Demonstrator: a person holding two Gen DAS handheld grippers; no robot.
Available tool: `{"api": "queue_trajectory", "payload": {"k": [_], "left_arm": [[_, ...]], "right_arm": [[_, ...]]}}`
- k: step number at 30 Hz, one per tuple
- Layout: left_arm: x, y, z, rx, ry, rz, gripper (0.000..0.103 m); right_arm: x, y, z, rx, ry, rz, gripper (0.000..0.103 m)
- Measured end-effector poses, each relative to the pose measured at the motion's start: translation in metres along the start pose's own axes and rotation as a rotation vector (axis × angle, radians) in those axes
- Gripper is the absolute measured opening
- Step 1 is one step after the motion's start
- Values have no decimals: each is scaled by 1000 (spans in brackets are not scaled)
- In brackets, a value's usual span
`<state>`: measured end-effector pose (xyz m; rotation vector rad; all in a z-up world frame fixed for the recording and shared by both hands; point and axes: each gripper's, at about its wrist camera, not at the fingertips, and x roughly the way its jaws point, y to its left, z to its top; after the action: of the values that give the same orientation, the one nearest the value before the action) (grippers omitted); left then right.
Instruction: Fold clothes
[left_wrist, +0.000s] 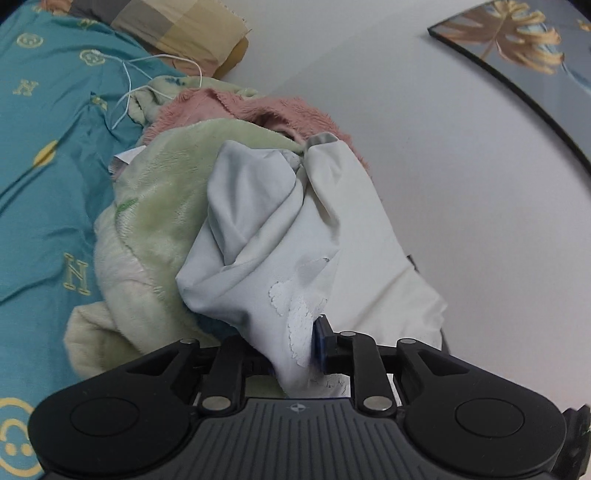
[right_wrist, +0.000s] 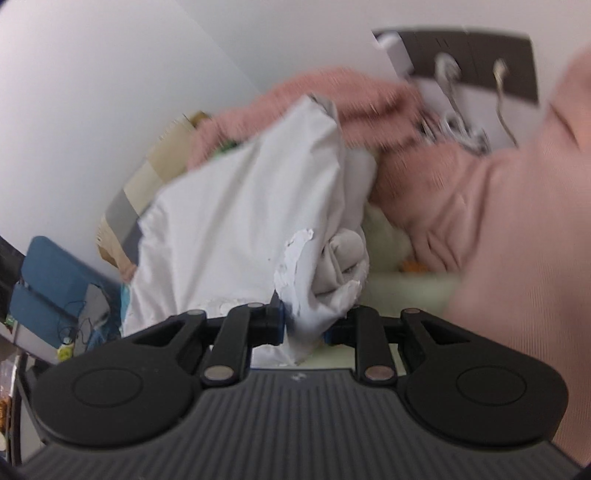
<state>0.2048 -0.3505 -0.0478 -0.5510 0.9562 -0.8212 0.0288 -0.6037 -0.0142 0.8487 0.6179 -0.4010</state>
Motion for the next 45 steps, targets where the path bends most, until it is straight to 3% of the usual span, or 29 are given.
{"api": "queue_trajectory", "payload": {"k": [2, 5, 7, 9, 11, 14, 18, 26, 30, 35, 45], "left_arm": [[-7, -10, 8, 51, 1, 43, 31], [-35, -32, 7, 161, -6, 136, 52], [-56, -46, 4, 228, -11, 175, 66], [-81, -61, -1, 293, -37, 213, 79], [-108, -78, -7, 354, -67, 229, 85], [-149, -106, -16, 461, -116, 252, 102], [-197, -139, -33, 596, -185, 293, 103], [-281, -166, -85, 694, -296, 281, 103], [-298, -163, -111, 728, -342, 309, 103], [-303, -155, -133, 742, -364, 287, 103], [-291, -138, -150, 764, -394, 314, 103]], "right_arm": [[-6, -6, -6, 26, -3, -8, 26], [-24, -5, -7, 43, 3, -29, 30], [-48, -2, -9, 44, -13, -38, 39], [-76, 5, -13, 18, -52, -41, 59], [-103, 13, -18, -25, -100, -42, 74], [-135, 26, -25, -101, -136, -39, 78], [-176, 50, -39, -226, -226, -35, 78], [-231, 80, -89, -398, -385, -7, 78], [-237, 85, -120, -468, -421, -3, 78], [-228, 92, -148, -544, -444, -6, 78], [-211, 93, -171, -572, -492, -38, 78]]}}
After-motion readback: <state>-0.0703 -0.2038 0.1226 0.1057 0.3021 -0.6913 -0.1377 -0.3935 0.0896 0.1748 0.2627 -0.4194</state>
